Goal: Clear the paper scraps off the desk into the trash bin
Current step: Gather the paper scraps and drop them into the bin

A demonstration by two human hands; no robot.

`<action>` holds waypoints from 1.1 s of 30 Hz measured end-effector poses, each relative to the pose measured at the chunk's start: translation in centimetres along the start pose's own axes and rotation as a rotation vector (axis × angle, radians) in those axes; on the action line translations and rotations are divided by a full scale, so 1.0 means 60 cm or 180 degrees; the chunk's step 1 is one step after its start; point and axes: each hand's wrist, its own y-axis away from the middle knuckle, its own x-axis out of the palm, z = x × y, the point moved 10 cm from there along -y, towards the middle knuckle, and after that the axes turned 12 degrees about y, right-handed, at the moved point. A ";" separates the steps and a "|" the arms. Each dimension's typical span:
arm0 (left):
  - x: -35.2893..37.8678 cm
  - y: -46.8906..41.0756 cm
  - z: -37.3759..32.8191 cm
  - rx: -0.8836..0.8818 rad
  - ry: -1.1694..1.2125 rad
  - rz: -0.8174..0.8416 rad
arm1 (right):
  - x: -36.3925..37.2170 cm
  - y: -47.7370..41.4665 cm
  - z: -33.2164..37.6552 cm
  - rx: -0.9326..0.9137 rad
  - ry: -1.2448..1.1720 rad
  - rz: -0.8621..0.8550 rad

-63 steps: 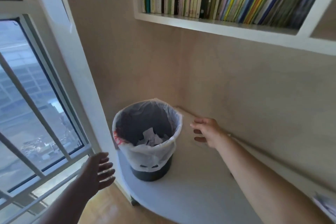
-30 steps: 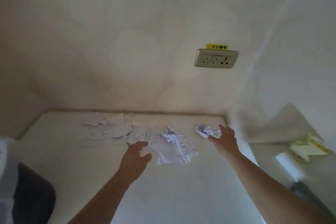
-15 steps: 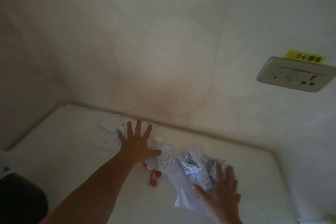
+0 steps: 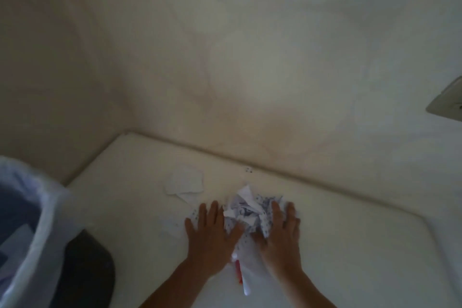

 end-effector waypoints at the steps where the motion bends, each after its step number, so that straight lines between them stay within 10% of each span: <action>1: 0.003 0.017 0.011 -0.0056 -0.0075 0.0045 | 0.009 0.002 0.019 -0.0084 0.0013 0.0072; 10: -0.082 0.100 0.103 -0.0596 0.0859 -0.0961 | 0.026 0.016 0.121 -0.0806 0.0466 0.0656; 16: -0.203 0.102 0.109 -0.0219 0.0703 -0.2342 | -0.091 -0.087 0.119 -0.0884 0.0638 0.0026; 25: -0.103 -0.004 0.200 -0.1231 0.0711 -0.0472 | 0.041 -0.192 0.163 -0.0850 0.0710 0.1221; 33: -0.072 0.041 0.147 -0.0851 0.1051 -0.0399 | 0.066 -0.113 0.227 -0.1465 0.0367 0.1072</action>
